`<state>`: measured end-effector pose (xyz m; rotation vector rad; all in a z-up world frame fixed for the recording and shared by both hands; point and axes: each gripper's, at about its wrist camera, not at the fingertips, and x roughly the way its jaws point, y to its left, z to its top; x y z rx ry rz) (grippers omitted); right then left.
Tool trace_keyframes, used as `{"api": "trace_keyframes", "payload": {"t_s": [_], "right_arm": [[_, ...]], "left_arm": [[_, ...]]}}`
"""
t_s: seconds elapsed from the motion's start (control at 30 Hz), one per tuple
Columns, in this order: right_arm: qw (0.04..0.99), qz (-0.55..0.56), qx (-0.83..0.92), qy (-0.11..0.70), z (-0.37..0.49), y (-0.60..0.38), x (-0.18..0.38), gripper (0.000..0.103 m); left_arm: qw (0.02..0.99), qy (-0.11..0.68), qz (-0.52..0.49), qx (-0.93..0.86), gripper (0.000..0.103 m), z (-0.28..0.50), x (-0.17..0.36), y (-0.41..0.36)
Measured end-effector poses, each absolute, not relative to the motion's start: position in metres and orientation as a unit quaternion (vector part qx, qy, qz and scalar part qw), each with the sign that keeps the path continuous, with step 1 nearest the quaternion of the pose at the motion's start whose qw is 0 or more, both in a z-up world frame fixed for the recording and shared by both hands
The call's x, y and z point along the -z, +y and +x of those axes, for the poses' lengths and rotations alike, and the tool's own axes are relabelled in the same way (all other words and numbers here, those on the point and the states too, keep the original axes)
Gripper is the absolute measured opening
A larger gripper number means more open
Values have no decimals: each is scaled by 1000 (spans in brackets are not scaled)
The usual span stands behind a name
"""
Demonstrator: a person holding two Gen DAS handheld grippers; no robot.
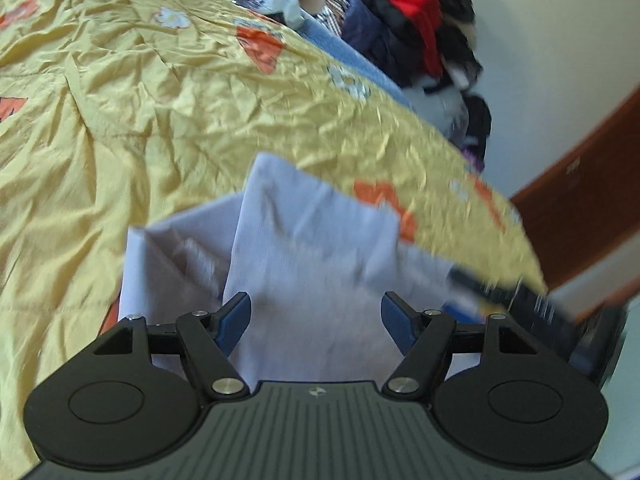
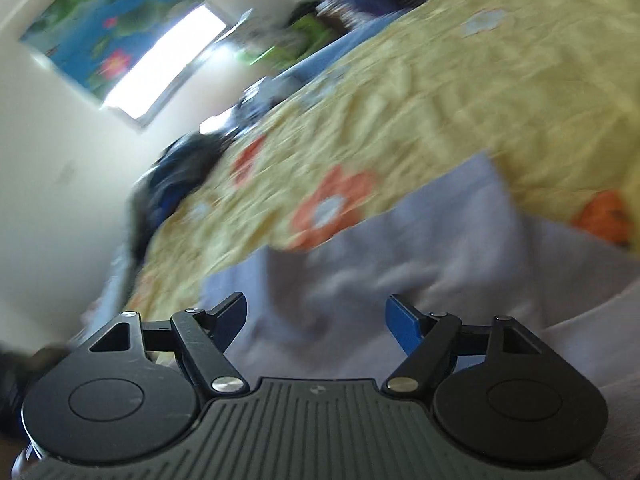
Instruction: Fold small clothes
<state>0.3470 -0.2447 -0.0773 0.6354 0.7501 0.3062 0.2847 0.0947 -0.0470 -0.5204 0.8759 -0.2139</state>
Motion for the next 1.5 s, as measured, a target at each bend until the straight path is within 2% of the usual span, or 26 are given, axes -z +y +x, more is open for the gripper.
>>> {"api": "trace_keyframes", "payload": {"t_s": [0.13,0.3,0.5,0.63,0.8,0.93,1.17,1.27,1.5], "right_arm": [[889,280,-143,333,330,-244,66,79],[883,235,-180,363,316,-224,73,81],[938,100,-63,327,277,-204,61,82],[948,34,-107,298,234,-184,52,84],[943,-48,-119,308,196,-167,59,85],[935,-48,-114,333,188,-170,75,86],[940,-66,-116,315,169,-172,88,94],[942,-74,-112,309,164,-170,90,95],[941,-69,-115,311,165,-172,89,97]], "left_arm": [[882,411,-207,105,72,256,54,83],[903,389,-154,93,76,232,55,67],[926,359,-95,63,77,206,55,47],[934,345,-75,54,80,194,59,39],[937,342,-56,53,85,184,65,32],[937,343,-39,53,88,176,71,28],[945,323,8,52,97,158,81,17],[949,311,26,48,97,150,85,13],[954,296,-5,49,98,142,81,23]]}}
